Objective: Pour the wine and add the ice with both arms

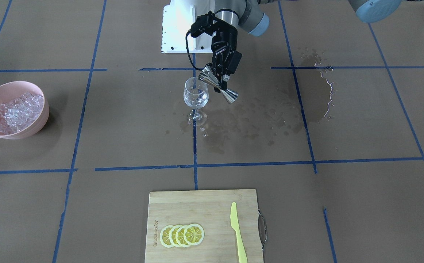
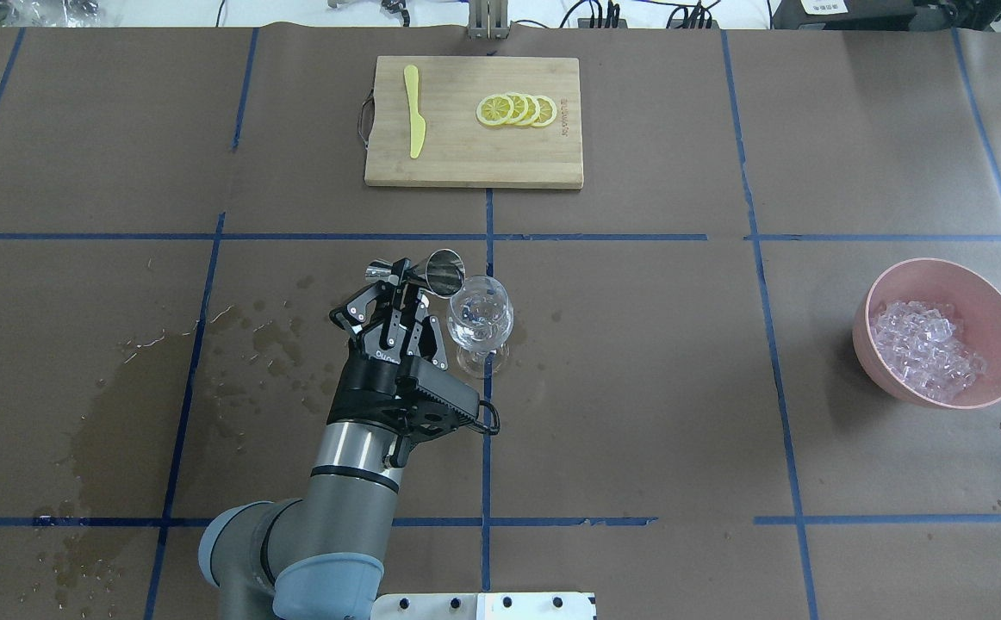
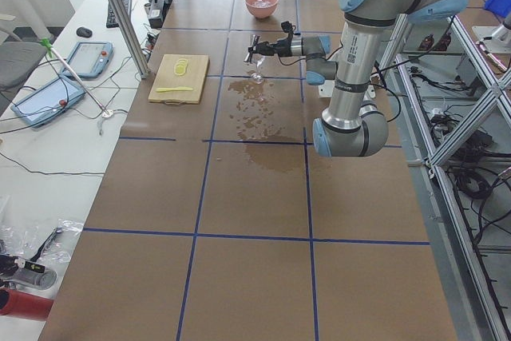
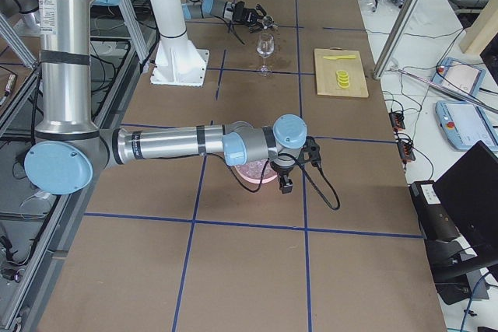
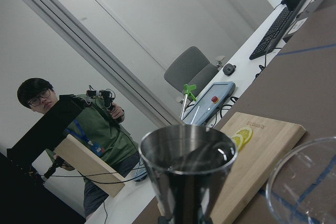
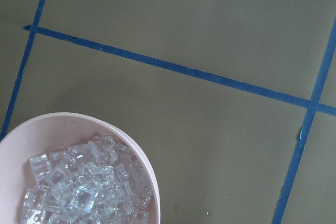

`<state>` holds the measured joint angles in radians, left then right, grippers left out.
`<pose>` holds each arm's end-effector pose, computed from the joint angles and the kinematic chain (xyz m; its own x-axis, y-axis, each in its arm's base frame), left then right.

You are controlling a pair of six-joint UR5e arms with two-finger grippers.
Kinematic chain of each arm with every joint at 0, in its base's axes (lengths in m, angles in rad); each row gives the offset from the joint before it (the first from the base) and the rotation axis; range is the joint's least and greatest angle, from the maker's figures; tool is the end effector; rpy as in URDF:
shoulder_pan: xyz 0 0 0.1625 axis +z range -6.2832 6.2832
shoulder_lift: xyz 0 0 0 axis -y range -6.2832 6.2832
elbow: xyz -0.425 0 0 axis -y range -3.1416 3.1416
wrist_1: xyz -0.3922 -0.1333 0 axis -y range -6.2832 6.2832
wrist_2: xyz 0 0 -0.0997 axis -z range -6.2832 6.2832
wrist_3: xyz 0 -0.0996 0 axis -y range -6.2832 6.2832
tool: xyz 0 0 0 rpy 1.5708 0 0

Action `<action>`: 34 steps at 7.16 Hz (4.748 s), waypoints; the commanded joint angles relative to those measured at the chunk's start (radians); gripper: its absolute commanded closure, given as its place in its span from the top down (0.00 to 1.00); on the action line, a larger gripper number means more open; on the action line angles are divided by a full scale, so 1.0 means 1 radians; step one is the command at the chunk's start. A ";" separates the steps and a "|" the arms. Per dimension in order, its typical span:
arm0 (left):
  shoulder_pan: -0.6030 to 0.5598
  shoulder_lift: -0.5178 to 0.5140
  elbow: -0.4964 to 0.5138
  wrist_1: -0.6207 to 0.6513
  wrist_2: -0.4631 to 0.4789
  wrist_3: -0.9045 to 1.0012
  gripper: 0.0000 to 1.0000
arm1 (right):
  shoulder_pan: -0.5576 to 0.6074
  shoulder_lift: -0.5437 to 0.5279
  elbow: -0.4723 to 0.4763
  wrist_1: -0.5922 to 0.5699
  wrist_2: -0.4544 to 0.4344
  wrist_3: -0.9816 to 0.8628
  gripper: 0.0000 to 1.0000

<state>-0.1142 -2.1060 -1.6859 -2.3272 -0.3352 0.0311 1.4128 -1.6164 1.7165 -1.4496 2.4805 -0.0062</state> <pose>0.5478 -0.2917 0.1976 0.9576 0.2211 0.1849 -0.1922 0.0117 0.9813 -0.0218 -0.4842 0.5856 0.5781 -0.2737 0.7687 0.1571 0.9618 0.2243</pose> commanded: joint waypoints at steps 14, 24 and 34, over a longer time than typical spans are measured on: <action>-0.015 0.083 -0.001 -0.190 0.018 0.607 0.00 | -0.002 0.001 -0.003 0.000 0.000 -0.002 1.00; -0.028 0.514 -0.012 -0.902 0.013 0.601 0.00 | 0.000 0.001 -0.009 0.000 0.000 -0.002 1.00; -0.022 0.497 -0.006 -1.040 -0.013 0.293 0.00 | 0.000 -0.008 0.000 0.000 0.000 0.000 1.00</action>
<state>-0.1374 -1.5908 -1.6917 -3.3658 -0.3329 0.4009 1.4127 -1.6211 1.7145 -1.4496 2.4804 -0.0062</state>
